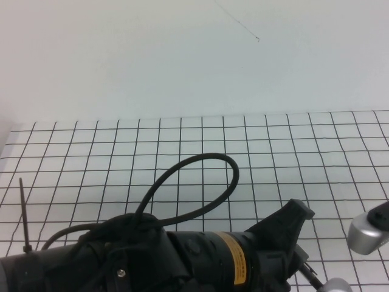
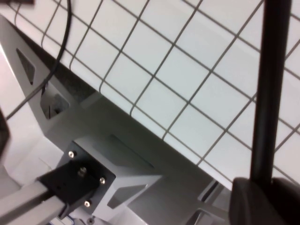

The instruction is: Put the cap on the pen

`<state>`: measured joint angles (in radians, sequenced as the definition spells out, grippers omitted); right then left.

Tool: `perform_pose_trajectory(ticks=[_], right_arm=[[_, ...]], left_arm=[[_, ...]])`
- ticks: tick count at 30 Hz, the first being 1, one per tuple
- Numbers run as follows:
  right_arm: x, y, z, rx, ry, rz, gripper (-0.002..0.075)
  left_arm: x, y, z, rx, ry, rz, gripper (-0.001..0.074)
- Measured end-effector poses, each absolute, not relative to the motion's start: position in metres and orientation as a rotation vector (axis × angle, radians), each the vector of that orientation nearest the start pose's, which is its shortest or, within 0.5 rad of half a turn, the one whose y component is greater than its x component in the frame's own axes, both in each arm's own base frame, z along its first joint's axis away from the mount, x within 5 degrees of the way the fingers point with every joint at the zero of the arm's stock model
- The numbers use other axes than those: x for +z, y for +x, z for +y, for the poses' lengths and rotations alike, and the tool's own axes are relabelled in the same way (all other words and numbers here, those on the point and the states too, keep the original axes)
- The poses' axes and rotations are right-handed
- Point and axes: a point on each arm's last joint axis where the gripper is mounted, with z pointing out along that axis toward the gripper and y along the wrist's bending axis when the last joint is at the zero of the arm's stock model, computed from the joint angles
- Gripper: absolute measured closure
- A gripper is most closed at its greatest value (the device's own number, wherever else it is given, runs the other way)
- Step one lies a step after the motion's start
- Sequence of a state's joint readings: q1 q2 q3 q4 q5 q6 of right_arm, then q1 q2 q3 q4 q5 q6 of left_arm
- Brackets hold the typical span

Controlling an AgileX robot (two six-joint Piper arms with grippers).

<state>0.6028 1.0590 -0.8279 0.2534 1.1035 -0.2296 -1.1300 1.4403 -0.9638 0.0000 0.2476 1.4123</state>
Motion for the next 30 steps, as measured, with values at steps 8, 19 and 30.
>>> perform_pose_trajectory(ticks=[8,19,30], right_arm=[[0.286,0.136,0.116,0.397,-1.024,2.681,0.0669],[0.286,0.149,0.118,0.328,-0.981,2.616,0.0671],[0.283,0.164,0.111,0.145,-0.850,2.604,0.0671]], left_arm=[[0.281,0.131,-0.288,0.119,2.072,0.674,0.0734],[0.282,0.134,-0.286,0.086,2.019,0.816,0.0420],[0.302,0.171,-0.237,0.319,1.839,1.218,0.0731]])
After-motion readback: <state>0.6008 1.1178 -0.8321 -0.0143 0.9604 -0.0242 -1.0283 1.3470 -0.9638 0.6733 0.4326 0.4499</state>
